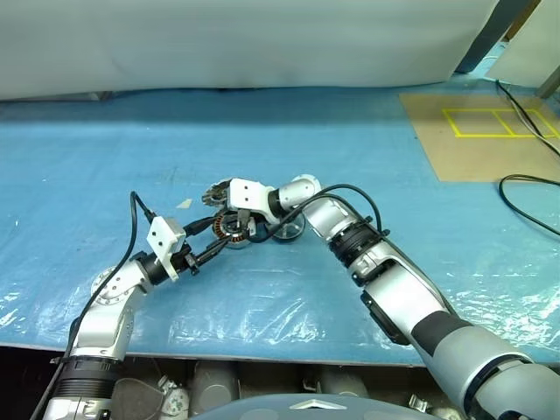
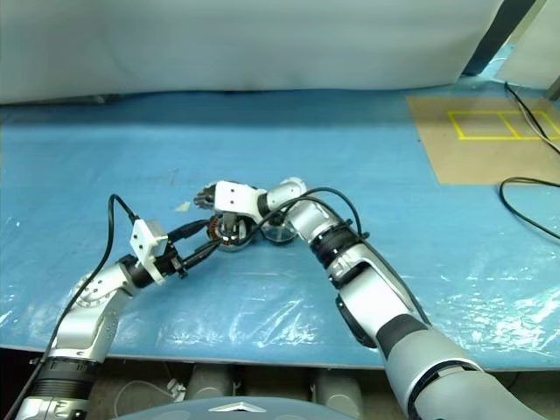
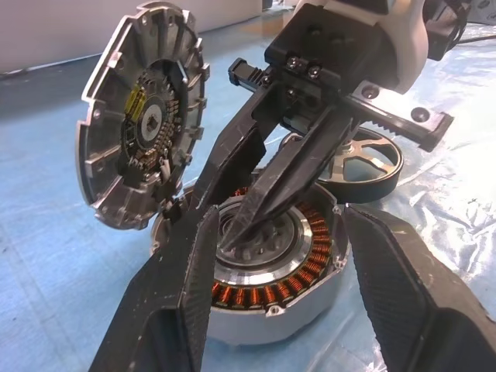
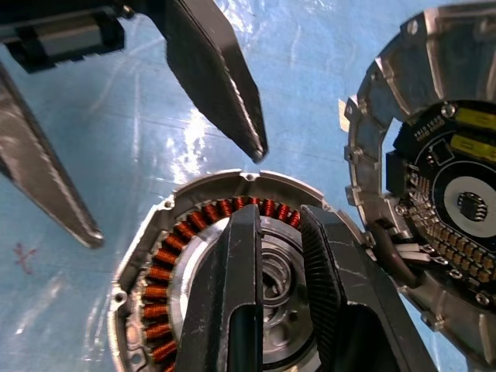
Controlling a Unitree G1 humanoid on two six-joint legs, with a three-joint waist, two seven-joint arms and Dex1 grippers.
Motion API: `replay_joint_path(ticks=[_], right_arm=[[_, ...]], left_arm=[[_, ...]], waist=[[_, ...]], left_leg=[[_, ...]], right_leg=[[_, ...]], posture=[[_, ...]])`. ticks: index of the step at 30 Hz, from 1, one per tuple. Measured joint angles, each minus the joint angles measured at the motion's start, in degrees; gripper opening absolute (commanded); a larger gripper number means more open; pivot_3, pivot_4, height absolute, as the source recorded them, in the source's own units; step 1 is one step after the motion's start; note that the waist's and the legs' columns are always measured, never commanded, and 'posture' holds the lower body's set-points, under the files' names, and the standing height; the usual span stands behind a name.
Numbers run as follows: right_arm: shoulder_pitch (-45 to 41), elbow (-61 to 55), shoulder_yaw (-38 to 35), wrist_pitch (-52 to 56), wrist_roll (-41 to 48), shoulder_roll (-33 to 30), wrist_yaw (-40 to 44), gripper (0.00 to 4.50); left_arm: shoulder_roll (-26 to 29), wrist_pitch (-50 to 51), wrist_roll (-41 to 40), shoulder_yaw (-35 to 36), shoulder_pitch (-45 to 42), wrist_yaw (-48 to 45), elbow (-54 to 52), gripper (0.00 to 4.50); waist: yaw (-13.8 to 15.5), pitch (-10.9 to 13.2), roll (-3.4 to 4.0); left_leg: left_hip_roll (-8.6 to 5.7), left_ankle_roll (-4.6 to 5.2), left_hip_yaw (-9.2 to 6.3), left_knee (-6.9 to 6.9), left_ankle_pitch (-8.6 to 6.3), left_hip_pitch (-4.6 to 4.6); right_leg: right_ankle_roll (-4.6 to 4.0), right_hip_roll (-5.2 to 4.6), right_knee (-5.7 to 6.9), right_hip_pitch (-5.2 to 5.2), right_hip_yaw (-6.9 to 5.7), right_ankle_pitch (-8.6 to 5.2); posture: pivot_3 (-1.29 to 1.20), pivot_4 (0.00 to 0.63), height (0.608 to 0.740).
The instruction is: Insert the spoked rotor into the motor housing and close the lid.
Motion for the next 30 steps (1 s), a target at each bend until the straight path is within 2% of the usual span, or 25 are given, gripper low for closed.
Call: replay_joint_path(ticks=[18, 30], right_arm=[[-1.57, 4.05, 0.03, -5.64, -2.06, -1.01, 0.75, 0.8], [-1.53, 2.65, 0.02, -6.03, -2.26, -3.52, 5.29, 0.8]], left_arm=[[0.13, -0.47, 0.76, -0.12, -0.02, 0.05, 0.01, 2.72], [0.07, -0.47, 0.97, -0.47, 0.02, -0.01, 0.03, 2.72]], waist=[[0.01, 0.0, 0.0], [0.01, 0.01, 0.01]], left_leg=[[0.01, 0.0, 0.01, 0.0, -0.01, 0.0], [0.02, 0.23, 0.01, -0.01, -0.12, -0.01]], right_leg=[[-0.01, 0.0, 0.01, -0.01, 0.0, -0.01], [-0.02, 0.0, 0.0, -0.03, 0.0, -0.01]], posture=[[0.0, 0.15, 0.74], [0.0, 0.15, 0.74]])
